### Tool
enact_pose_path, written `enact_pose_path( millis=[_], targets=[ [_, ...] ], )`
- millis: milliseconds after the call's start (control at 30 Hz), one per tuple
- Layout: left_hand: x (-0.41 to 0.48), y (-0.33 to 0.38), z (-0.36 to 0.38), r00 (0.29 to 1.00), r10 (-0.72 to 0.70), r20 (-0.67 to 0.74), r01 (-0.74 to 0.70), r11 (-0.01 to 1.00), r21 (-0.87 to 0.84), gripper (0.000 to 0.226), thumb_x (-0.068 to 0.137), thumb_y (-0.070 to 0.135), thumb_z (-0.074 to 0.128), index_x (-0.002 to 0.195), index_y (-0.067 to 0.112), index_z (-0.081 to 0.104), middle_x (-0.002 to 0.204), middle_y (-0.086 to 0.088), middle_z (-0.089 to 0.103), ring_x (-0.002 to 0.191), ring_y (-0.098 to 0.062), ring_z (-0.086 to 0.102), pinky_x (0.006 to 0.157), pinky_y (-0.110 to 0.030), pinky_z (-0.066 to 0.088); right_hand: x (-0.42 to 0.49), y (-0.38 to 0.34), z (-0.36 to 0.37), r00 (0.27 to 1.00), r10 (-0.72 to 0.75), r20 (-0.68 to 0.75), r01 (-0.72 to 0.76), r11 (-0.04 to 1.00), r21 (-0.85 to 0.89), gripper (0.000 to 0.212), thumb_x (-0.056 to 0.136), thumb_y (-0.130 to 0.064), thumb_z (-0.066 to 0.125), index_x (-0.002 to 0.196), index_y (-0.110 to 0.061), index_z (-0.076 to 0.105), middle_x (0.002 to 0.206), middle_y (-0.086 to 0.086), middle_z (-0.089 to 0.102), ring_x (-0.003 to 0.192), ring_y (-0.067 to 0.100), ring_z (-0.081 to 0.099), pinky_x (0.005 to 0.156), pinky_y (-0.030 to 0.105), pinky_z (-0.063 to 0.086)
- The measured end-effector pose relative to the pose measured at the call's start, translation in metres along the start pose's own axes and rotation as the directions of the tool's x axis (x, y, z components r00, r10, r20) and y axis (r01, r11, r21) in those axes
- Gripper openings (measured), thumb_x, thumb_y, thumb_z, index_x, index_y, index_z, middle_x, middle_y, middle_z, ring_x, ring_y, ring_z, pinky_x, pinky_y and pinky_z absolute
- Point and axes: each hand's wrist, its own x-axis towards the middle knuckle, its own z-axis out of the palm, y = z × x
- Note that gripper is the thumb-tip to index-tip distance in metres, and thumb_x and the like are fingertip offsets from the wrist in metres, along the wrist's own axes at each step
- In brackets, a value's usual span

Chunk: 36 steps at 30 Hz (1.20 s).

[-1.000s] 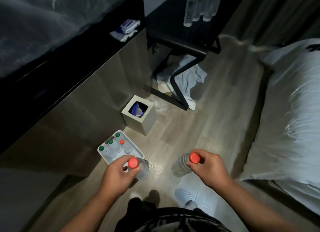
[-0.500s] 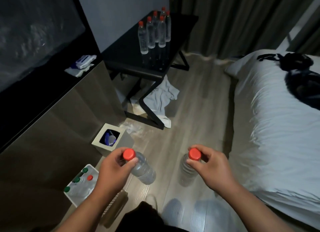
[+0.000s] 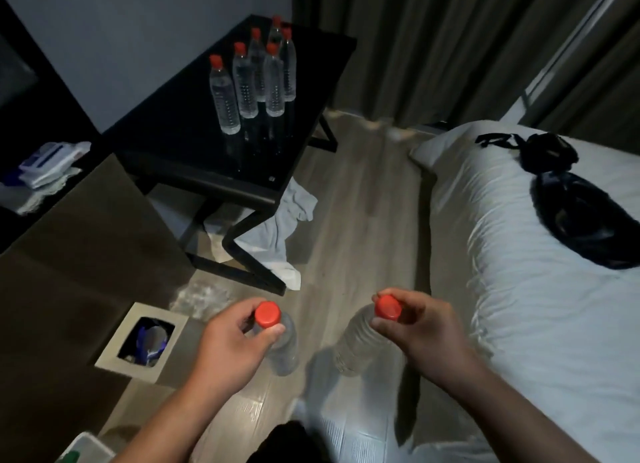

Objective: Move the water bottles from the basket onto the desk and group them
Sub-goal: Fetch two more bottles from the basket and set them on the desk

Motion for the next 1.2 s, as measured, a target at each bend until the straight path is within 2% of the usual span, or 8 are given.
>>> enact_pose_path(
  millis=[233,433,633,800,900,1000,1100,1200],
  targets=[
    [0.119,0.045,0.034,0.991,0.099,0.087,-0.104,0.993,0.051,0.050,0.073,0.001,0.076,0.083,0.049,0.067,0.087,0.023,0.070,0.083,0.004,0.065,0.074,-0.006,0.046,0.088,0.012,-0.050,0.985,0.105,-0.137,-0.098,0.993,0.058,0.031,0.069,-0.018,0.085,0.094,-0.032,0.072,0.087,-0.011,0.074,0.081,0.000,0.069,0.079,0.019,0.055],
    [0.199,0.069,0.085,0.989,0.111,0.093,-0.120,0.988,0.097,0.016,0.074,0.012,0.076,0.079,0.026,0.069,0.081,0.007,0.069,0.078,-0.008,0.065,0.070,-0.018,0.050,0.175,0.038,-0.092,0.984,0.116,-0.139,-0.105,0.991,0.082,0.031,0.070,-0.016,0.084,0.088,-0.037,0.071,0.083,-0.017,0.073,0.077,-0.003,0.068,0.071,0.009,0.049],
    [0.266,0.104,0.141,0.998,-0.021,-0.059,0.023,0.999,0.034,0.036,0.075,-0.004,0.074,0.076,0.032,0.069,0.080,0.004,0.071,0.071,0.003,0.066,0.051,-0.005,0.045,0.277,0.060,-0.140,0.997,0.071,-0.037,-0.065,0.985,0.157,0.037,0.071,-0.007,0.082,0.074,-0.042,0.072,0.088,-0.011,0.073,0.073,-0.004,0.066,0.070,0.009,0.049],
    [0.316,0.135,0.159,0.984,-0.046,-0.174,0.043,0.999,-0.020,0.038,0.076,0.003,0.075,0.084,0.040,0.071,0.090,0.014,0.071,0.081,-0.003,0.067,0.069,-0.017,0.053,0.362,0.052,-0.173,0.990,0.001,0.138,-0.033,0.973,0.231,0.018,0.071,0.008,0.076,0.079,-0.008,0.071,0.084,0.018,0.067,0.060,0.003,0.059,0.059,0.010,0.047],
    [0.337,0.146,0.161,0.961,-0.074,-0.268,0.072,0.997,-0.016,0.034,0.078,0.004,0.074,0.084,0.037,0.070,0.090,0.015,0.070,0.084,-0.003,0.066,0.075,-0.025,0.053,0.407,0.046,-0.172,0.975,-0.042,0.219,-0.012,0.971,0.240,0.018,0.072,0.004,0.077,0.082,-0.010,0.071,0.077,0.013,0.069,0.066,0.007,0.061,0.062,0.012,0.047],
    [0.357,0.155,0.155,0.939,-0.089,-0.332,0.085,0.996,-0.025,0.051,0.079,0.006,0.072,0.079,0.057,0.065,0.092,0.021,0.067,0.086,0.001,0.063,0.070,-0.017,0.050,0.446,0.032,-0.162,0.954,-0.041,0.296,-0.040,0.964,0.262,0.026,0.073,0.002,0.077,0.087,-0.019,0.074,0.076,-0.003,0.074,0.070,0.005,0.067,0.065,0.013,0.051],
    [0.379,0.151,0.145,0.921,-0.099,-0.378,0.098,0.995,-0.022,0.047,0.080,0.007,0.072,0.081,0.053,0.065,0.094,0.019,0.066,0.086,0.002,0.062,0.069,-0.016,0.049,0.484,0.019,-0.148,0.931,-0.078,0.357,-0.008,0.972,0.233,0.019,0.074,0.002,0.076,0.082,-0.015,0.073,0.077,0.008,0.072,0.068,0.008,0.065,0.065,0.019,0.052],
    [0.403,0.138,0.129,0.889,-0.113,-0.444,0.115,0.993,-0.024,0.047,0.078,0.005,0.073,0.085,0.050,0.064,0.090,0.018,0.067,0.086,-0.002,0.064,0.070,-0.017,0.052,0.525,0.002,-0.126,0.899,-0.059,0.434,-0.013,0.987,0.161,0.025,0.074,-0.008,0.079,0.082,-0.032,0.075,0.085,0.002,0.074,0.076,0.008,0.069,0.071,0.023,0.054]
  ],
)
